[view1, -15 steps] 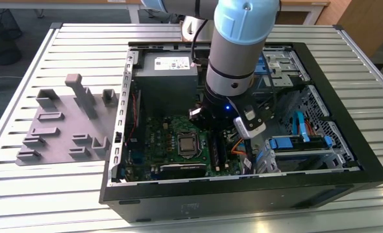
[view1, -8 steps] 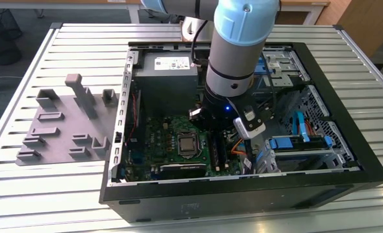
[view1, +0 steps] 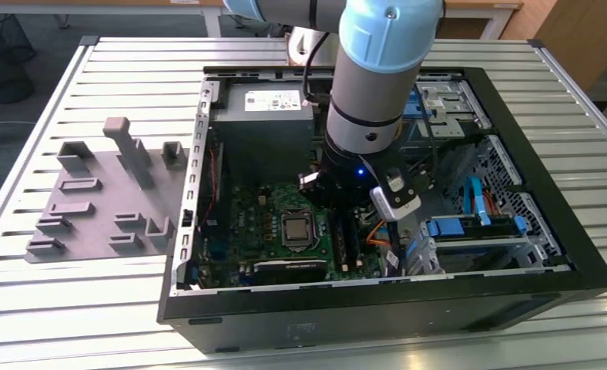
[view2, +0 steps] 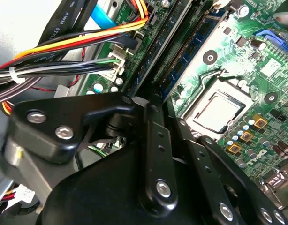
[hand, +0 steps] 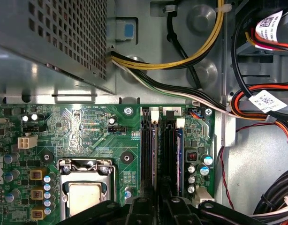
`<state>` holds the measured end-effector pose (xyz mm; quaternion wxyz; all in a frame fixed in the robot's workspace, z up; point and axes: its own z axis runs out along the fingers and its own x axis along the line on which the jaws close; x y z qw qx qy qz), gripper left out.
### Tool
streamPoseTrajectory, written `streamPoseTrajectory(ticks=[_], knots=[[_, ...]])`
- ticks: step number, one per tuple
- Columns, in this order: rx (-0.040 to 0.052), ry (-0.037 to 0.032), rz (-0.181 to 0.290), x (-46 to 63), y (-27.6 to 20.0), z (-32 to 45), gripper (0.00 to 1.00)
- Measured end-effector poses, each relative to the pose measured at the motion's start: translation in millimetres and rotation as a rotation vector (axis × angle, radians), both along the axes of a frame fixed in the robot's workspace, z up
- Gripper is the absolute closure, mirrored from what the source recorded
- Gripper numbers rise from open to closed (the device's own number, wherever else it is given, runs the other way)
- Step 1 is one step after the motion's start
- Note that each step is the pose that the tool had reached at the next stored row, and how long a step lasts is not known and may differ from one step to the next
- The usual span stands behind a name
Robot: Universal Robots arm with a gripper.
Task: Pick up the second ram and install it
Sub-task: 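Press down the second ram until it locks into place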
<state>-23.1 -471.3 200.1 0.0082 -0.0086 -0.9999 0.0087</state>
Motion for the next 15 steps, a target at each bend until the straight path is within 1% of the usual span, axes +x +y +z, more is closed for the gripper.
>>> streamPoseTrajectory(ticks=[1, 5, 7, 12, 15], knots=[[-0.0001, 0.0000, 0.000, 0.0, 0.0, 0.0, 0.78], [0.0000, 0.0000, 0.000, 0.0, 0.0, 0.2, 0.78], [0.0000, 0.0000, 0.000, 0.0, 0.0, 2.2, 0.78], [0.0000, 0.0000, 0.000, 0.0, 0.0, 12.2, 0.78], [0.0001, 0.0000, 0.000, 0.0, 0.0, 20.6, 0.78]])
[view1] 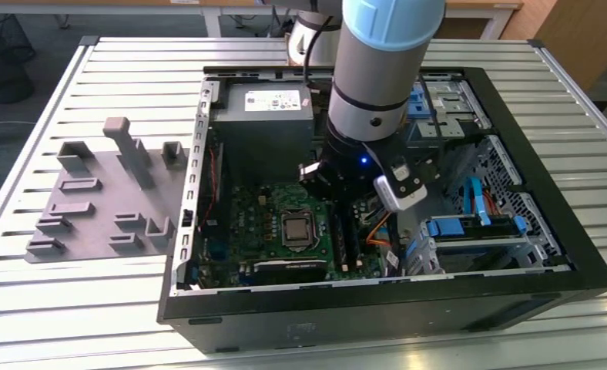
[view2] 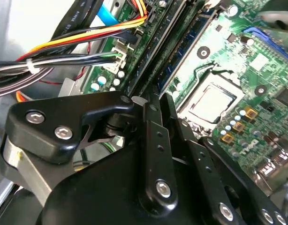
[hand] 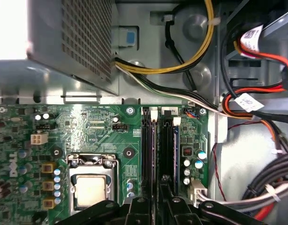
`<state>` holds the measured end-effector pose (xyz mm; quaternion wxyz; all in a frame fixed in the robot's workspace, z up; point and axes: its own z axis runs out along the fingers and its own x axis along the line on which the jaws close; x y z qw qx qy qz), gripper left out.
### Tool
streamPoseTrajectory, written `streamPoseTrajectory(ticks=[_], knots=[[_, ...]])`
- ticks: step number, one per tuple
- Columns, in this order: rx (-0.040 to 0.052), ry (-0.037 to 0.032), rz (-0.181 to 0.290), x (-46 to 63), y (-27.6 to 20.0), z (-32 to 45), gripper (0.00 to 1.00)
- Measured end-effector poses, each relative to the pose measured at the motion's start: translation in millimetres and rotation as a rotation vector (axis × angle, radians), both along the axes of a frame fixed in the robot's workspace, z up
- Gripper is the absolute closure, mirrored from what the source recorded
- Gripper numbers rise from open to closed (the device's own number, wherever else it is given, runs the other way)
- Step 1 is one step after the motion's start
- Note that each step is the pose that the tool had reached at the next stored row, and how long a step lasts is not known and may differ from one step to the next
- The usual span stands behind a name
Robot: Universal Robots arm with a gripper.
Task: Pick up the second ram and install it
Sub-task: 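Press down the second ram until it locks into place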
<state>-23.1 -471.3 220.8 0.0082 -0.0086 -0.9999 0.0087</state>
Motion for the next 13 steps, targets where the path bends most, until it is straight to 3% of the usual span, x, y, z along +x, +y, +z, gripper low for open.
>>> streamPoseTrajectory(ticks=[4, 7, 9, 13], knots=[[-0.0001, 0.0001, 0.000, 0.0, 0.0, 7.9, 0.78], [0.0003, -0.0001, 0.000, 0.0, 0.0, 8.0, 0.80], [-0.0001, 0.0001, 0.000, 0.0, 0.0, 8.2, 0.89], [-0.0001, 0.0001, 0.000, 0.0, 0.0, 8.3, 0.89]])
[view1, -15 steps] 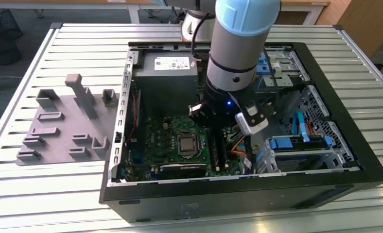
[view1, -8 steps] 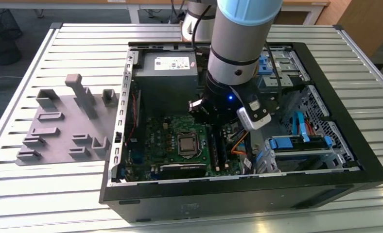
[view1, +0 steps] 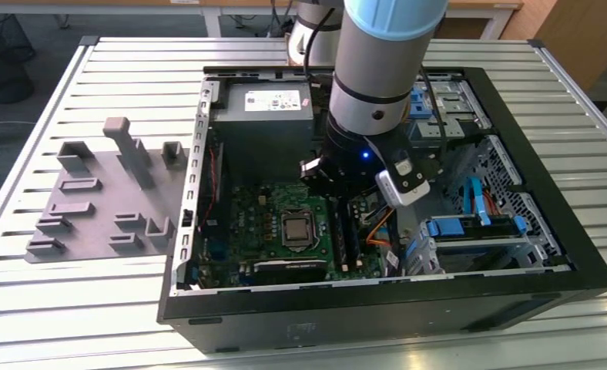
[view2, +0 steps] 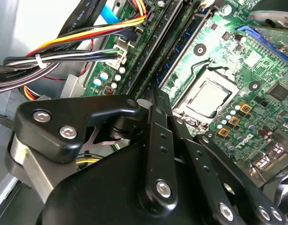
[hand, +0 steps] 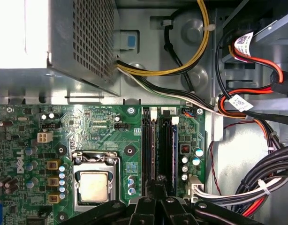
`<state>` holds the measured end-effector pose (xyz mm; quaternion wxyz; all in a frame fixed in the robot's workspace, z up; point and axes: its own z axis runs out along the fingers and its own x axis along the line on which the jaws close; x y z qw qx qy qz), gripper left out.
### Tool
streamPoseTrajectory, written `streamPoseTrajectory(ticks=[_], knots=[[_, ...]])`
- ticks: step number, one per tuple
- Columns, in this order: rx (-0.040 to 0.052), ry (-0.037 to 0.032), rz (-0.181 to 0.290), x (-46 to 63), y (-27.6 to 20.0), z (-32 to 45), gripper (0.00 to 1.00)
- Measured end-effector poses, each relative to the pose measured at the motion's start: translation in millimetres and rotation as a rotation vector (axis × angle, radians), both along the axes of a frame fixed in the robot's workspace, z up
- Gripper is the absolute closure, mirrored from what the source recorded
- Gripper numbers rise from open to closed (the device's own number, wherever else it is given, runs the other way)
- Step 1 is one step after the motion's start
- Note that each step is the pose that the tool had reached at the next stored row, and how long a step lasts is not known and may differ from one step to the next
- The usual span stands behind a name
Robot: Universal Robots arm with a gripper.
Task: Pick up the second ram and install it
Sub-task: 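Press down the second ram until it locks into place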
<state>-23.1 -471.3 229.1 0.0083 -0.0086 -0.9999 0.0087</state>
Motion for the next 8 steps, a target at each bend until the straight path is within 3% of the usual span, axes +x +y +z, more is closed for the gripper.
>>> streamPoseTrajectory(ticks=[8], knots=[[-0.0001, 0.0001, 0.000, 0.6, 0.0, -4.4, 0.89]])
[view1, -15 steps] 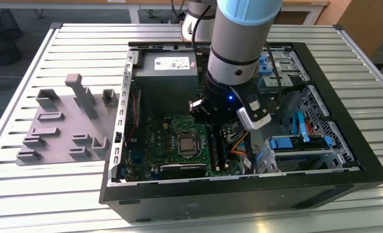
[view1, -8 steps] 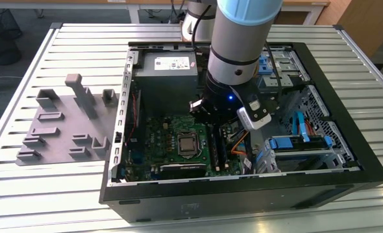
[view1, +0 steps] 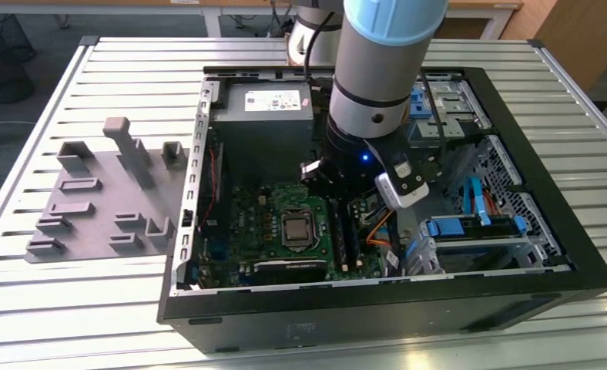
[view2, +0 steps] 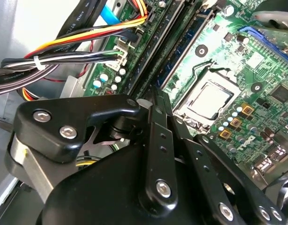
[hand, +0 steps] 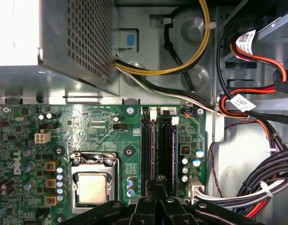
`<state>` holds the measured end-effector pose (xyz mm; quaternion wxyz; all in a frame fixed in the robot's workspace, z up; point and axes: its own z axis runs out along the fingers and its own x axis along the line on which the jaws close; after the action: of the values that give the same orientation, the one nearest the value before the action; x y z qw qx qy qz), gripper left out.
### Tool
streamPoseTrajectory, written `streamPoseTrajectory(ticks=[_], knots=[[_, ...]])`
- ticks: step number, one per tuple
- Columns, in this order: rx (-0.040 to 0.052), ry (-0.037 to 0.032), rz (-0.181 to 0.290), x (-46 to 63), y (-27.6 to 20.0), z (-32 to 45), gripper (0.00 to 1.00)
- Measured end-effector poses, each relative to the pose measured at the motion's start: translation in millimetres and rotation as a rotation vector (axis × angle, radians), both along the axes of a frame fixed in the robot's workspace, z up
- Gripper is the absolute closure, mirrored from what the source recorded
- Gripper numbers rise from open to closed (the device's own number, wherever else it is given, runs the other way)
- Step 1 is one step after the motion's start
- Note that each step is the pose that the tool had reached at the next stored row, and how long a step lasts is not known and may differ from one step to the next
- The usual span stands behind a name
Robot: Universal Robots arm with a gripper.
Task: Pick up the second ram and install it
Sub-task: 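Press down the second ram until it locks into place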
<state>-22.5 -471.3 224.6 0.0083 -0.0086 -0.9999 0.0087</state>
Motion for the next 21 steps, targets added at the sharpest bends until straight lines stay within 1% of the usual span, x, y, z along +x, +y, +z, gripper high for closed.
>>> streamPoseTrajectory(ticks=[3, 13, 15, 16, 18, 20, 21], knots=[[0.0002, -0.0001, 0.000, 0.0, 0.0, -0.9, 0.89], [-0.0010, 0.0017, 0.000, 0.0, 0.0, -9.9, 0.89], [-0.0011, 0.0021, 0.000, 0.0, 0.0, -10.0, 0.89], [-0.0010, 0.0020, 0.000, 0.0, 0.1, -9.0, 0.89], [0.0032, 0.0007, 0.000, 0.2, 0.5, -5.7, 0.89], [0.0001, 0.0019, 0.000, 0.0, 0.0, 1.5, 0.89], [0.0000, 0.0019, 0.000, 0.0, 0.0, 8.4, 0.89]])
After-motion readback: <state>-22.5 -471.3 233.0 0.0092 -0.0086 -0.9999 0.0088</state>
